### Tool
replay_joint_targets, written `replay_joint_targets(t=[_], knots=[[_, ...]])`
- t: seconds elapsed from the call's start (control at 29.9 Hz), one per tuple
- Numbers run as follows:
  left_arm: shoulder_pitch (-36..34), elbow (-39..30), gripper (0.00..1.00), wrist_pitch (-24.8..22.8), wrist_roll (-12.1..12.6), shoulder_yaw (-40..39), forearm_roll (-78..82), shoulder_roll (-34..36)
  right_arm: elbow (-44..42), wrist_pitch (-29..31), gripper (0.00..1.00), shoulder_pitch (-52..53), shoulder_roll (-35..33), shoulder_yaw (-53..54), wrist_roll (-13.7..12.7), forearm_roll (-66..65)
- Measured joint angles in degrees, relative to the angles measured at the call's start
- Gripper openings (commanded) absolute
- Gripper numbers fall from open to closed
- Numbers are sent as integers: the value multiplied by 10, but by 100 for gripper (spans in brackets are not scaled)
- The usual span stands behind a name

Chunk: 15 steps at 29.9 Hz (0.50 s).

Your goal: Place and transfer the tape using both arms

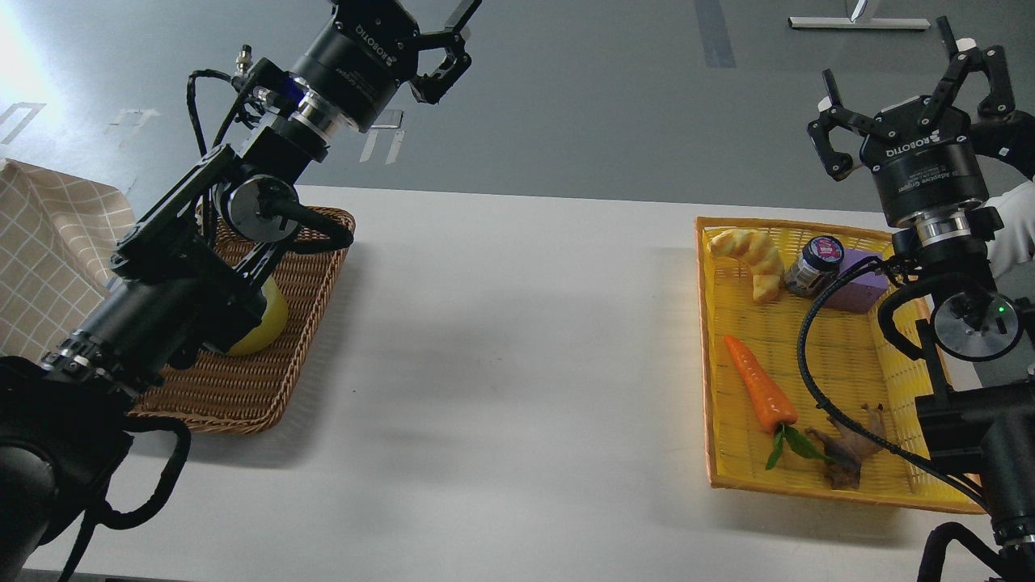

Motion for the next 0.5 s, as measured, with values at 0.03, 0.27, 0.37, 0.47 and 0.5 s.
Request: replay_joint_targets(t=[0.03, 0.27, 0.37, 0.47, 0.5], knots=[[7, -2, 98, 0, 1, -2, 0, -3, -1, 0, 100, 2, 0, 0, 0, 0], [50, -42, 98, 0, 5, -4, 1, -5, -3, 0, 100, 5, 0, -5, -14, -6], [62, -55, 98, 0, 6, 0, 2, -4, -3, 0, 100, 5, 0, -23, -22, -9], [66, -58, 98, 0, 6, 1, 2, -3, -2, 0, 100, 6, 0, -41, -24, -9], [66, -58, 98, 0, 6, 0, 2, -3, -1, 0, 100, 6, 0, -44, -24, -9]])
